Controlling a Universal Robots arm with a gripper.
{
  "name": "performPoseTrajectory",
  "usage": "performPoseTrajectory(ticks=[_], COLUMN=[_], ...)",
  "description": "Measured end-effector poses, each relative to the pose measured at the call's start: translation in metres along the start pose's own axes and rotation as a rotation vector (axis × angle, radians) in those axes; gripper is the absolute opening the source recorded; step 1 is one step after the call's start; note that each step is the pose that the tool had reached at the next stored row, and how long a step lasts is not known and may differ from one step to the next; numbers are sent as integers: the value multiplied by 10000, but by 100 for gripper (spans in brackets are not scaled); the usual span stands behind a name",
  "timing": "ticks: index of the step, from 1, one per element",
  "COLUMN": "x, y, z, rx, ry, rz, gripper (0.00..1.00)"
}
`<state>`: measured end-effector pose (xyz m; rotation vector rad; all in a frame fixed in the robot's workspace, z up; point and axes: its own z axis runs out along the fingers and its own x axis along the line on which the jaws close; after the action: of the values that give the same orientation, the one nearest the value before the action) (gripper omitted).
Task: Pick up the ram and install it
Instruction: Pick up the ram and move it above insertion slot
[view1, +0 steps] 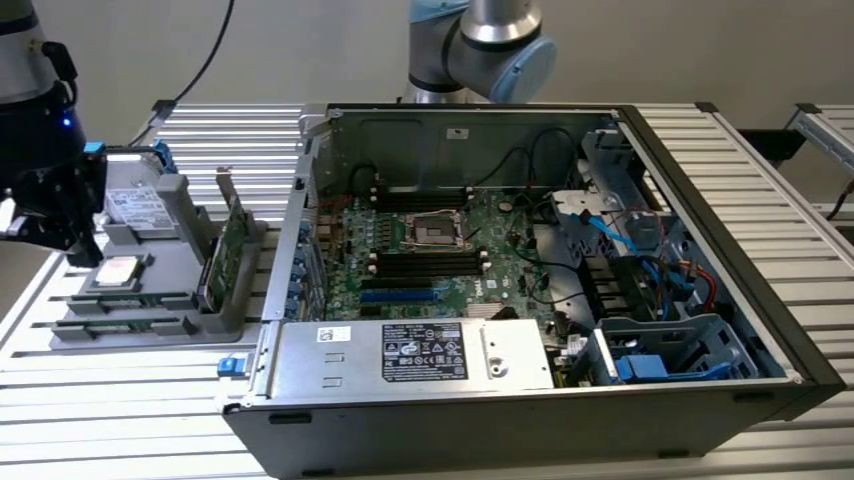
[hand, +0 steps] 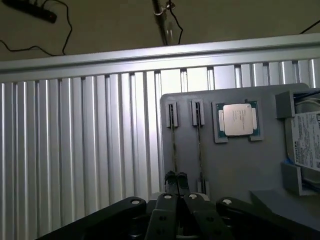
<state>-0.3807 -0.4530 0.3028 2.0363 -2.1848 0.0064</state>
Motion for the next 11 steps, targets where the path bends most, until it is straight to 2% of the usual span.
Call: performPoseTrajectory(ticks=[1,2,3,6,9,11], x=[-6,-15,-26,-36,-32,-31], y=[7,14,22,83,154,188], z=[1,2,5,20,40,48], rx=[124,247,347,643,863,992], ry=[61,98,98,70,7,-75], rz=[21,38,49,83,105,116], gripper=[10,10,10,10,10,10])
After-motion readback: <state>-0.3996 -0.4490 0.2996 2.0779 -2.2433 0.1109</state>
